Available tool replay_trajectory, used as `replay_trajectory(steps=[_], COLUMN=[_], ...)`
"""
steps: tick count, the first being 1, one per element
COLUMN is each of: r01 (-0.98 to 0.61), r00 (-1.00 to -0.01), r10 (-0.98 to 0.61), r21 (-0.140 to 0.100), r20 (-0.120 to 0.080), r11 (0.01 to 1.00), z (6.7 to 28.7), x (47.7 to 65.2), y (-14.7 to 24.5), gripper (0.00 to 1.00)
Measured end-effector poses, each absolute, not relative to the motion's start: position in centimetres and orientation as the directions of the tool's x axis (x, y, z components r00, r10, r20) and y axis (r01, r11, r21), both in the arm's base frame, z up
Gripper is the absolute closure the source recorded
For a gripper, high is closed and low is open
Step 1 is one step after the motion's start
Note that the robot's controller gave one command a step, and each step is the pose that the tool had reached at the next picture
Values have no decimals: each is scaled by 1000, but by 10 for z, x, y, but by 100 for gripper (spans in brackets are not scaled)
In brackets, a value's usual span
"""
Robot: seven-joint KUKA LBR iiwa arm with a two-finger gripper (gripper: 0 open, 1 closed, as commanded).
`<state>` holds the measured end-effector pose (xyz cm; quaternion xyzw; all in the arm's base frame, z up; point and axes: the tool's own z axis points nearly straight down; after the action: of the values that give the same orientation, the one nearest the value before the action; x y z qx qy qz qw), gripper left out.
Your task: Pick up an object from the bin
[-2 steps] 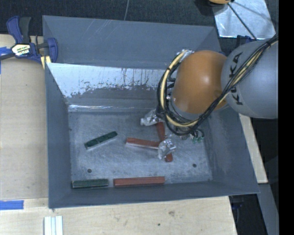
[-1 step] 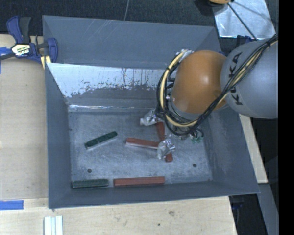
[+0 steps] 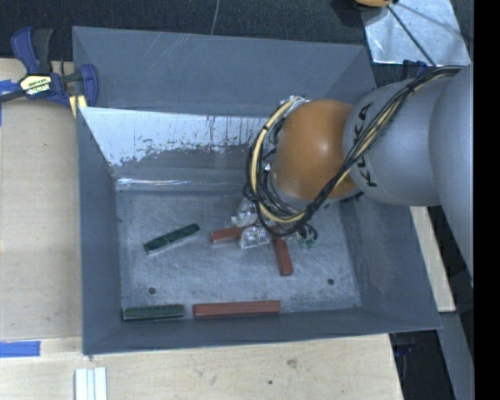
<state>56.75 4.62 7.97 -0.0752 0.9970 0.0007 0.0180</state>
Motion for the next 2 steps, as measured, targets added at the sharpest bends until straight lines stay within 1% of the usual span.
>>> replay_trajectory(steps=[1, 2], r01=[-150, -147], r00=[-988, -989], r10=[-150, -147], r21=[-1, -2], r20=[-36, -12], r11=[989, 989], z=[80, 246], x=[567, 554], y=[46, 30], gripper=[100, 100])
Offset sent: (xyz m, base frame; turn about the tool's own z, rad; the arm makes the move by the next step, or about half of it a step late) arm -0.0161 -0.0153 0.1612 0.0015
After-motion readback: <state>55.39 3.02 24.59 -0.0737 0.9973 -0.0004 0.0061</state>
